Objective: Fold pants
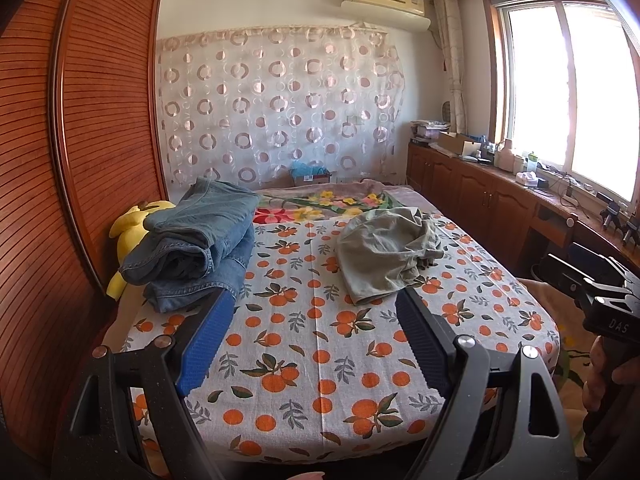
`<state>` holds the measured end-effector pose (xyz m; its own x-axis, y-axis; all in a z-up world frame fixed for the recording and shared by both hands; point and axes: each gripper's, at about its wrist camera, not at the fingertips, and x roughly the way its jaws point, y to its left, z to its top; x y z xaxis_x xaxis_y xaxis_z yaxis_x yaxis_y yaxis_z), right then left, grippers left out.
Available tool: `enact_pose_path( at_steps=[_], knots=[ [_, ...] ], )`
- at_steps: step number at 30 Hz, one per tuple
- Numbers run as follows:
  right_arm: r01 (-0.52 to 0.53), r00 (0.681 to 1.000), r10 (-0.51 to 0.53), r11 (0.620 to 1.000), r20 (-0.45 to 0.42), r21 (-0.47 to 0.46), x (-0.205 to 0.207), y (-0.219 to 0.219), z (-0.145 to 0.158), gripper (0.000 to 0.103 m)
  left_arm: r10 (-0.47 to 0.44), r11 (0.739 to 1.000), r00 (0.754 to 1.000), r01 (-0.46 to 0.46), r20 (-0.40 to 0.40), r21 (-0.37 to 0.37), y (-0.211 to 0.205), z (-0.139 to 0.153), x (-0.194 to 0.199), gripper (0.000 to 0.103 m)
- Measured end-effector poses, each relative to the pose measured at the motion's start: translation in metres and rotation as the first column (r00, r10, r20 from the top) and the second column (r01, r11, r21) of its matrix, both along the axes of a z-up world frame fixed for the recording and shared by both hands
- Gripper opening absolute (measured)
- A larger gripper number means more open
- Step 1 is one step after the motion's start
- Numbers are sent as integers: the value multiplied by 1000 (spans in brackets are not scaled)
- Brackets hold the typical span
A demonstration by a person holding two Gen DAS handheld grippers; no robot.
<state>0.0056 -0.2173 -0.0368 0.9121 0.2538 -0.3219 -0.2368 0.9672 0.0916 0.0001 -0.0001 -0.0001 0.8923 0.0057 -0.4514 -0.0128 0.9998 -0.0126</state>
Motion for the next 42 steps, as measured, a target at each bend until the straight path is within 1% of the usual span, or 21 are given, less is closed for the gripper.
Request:
enact_pose_path(
  at_steps=[42],
  knots=[
    [2, 1000, -2, 1000, 2, 2, -1, 0, 1, 103, 0, 1000, 1000, 0, 8, 2, 0, 0, -1, 84]
  ],
)
